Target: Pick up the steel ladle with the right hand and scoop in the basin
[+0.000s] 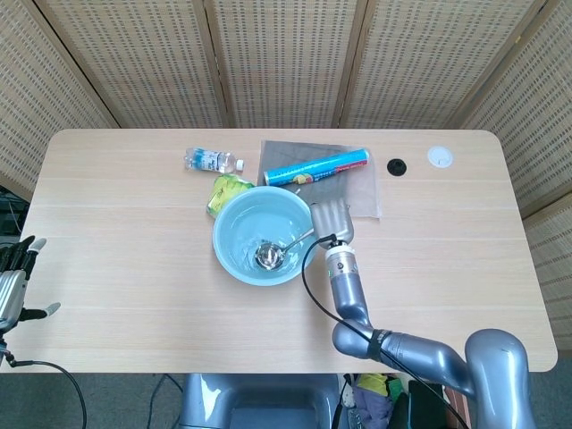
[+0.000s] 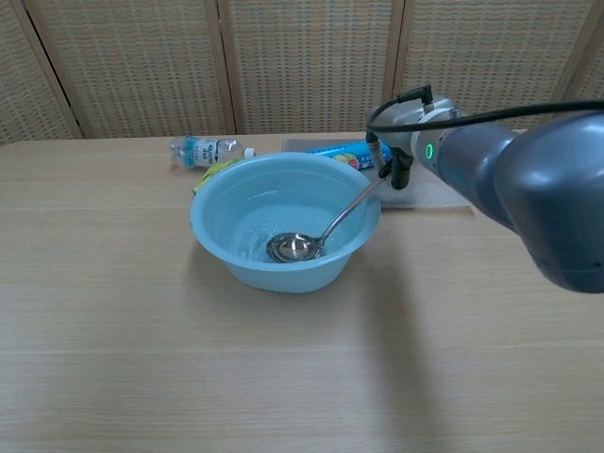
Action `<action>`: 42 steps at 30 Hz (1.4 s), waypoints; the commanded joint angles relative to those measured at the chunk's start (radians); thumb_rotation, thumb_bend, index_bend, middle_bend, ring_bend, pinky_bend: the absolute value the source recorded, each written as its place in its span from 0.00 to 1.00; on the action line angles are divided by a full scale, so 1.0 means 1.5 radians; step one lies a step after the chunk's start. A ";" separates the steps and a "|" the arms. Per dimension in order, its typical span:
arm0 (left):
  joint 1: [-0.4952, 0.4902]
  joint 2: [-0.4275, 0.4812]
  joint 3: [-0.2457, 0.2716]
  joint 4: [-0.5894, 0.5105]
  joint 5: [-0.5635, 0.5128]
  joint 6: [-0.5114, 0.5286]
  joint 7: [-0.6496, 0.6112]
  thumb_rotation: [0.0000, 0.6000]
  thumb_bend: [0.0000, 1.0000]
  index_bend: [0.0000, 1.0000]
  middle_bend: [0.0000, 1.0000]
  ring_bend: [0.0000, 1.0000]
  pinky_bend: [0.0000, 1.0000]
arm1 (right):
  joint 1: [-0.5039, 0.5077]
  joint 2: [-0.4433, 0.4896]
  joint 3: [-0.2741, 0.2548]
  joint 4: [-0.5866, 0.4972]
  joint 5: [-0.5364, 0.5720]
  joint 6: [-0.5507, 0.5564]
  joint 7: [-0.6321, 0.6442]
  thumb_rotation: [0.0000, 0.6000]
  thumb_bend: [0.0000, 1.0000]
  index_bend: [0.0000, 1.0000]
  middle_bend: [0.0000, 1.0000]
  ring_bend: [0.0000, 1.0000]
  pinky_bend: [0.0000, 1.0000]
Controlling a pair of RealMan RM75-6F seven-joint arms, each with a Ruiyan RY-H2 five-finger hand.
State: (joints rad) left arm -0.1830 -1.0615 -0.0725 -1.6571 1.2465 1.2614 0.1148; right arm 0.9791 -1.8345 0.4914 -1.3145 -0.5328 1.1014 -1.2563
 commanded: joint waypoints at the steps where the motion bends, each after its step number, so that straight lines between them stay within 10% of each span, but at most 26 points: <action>1: 0.000 -0.001 0.000 0.001 -0.001 0.000 0.001 1.00 0.00 0.00 0.00 0.00 0.00 | 0.004 0.034 0.030 -0.048 0.056 0.019 -0.006 1.00 0.96 0.79 1.00 0.97 1.00; 11: -0.003 -0.004 0.001 0.001 -0.005 -0.003 0.009 1.00 0.00 0.00 0.00 0.00 0.00 | 0.030 0.106 0.067 -0.121 0.154 0.063 0.007 1.00 0.96 0.79 1.00 0.97 1.00; 42: -0.003 0.000 0.005 -0.003 0.002 -0.003 0.000 1.00 0.00 0.00 0.00 0.00 0.00 | 0.089 0.128 -0.043 -0.137 0.101 0.167 0.017 1.00 0.96 0.79 1.00 0.97 1.00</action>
State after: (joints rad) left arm -0.1877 -1.0614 -0.0657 -1.6615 1.2494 1.2562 0.1141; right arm 1.1099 -1.6427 0.4301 -1.5168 -0.3803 1.3471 -1.2271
